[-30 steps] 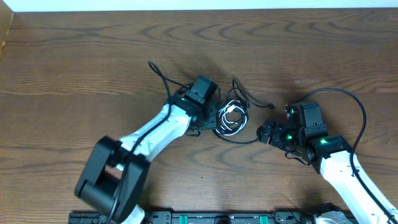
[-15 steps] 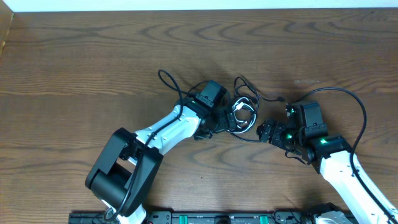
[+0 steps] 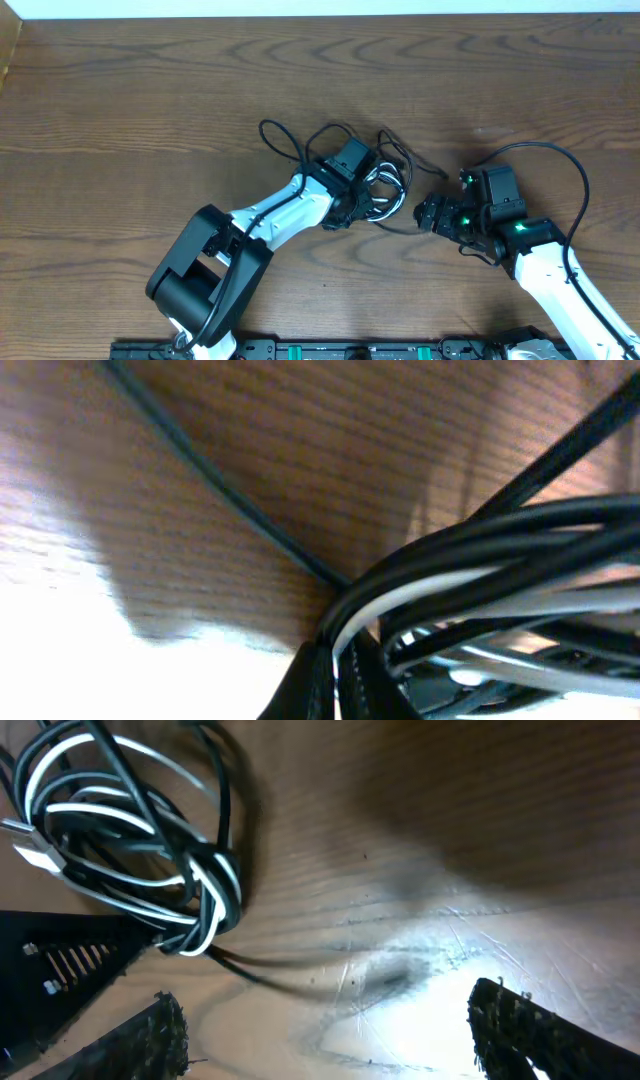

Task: Untangle cables

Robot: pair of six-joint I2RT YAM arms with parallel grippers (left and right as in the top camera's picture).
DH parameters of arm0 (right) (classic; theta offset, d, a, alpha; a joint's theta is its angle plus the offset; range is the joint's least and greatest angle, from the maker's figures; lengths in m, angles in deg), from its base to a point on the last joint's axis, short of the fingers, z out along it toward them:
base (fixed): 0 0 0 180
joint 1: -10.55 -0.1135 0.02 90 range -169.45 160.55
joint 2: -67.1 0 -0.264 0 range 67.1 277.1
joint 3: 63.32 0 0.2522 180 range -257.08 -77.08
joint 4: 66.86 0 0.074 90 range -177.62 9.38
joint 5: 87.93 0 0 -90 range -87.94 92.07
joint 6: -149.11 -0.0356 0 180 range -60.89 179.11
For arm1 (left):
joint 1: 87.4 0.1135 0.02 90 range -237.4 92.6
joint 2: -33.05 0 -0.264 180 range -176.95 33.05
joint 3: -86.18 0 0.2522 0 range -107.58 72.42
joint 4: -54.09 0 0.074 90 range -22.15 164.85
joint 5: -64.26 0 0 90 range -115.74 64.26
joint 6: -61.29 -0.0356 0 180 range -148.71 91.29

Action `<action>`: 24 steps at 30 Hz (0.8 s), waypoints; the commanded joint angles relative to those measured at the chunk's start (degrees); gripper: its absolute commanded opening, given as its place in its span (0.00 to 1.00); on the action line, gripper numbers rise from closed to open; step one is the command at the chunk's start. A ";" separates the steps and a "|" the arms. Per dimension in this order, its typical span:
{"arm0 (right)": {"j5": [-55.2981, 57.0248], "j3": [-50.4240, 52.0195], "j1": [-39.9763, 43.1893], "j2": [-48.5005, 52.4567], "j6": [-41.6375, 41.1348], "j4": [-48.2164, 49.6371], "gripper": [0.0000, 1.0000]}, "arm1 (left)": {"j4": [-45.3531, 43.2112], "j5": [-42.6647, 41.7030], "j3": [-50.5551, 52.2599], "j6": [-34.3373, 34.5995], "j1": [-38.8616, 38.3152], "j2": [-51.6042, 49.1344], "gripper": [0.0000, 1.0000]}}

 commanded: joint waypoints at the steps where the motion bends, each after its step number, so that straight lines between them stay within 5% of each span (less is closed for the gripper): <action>1: -1.75 -0.04 -0.09 0.17 2.16 -0.22 0.88 | 3.85 5.68 0.83 -10.32 1.22 0.81 0.07; 4: -4.46 -0.02 -0.09 0.17 5.22 0.33 0.85 | 6.38 5.11 0.79 -13.44 1.97 3.82 0.07; 14: -10.25 -0.02 -0.13 0.17 -0.76 2.69 0.51 | 1.46 -10.23 0.79 -16.59 2.21 13.90 0.07; 24: -10.12 0.00 -0.13 0.28 -2.78 4.24 0.51 | -8.00 -29.03 0.79 -16.61 2.21 14.43 0.07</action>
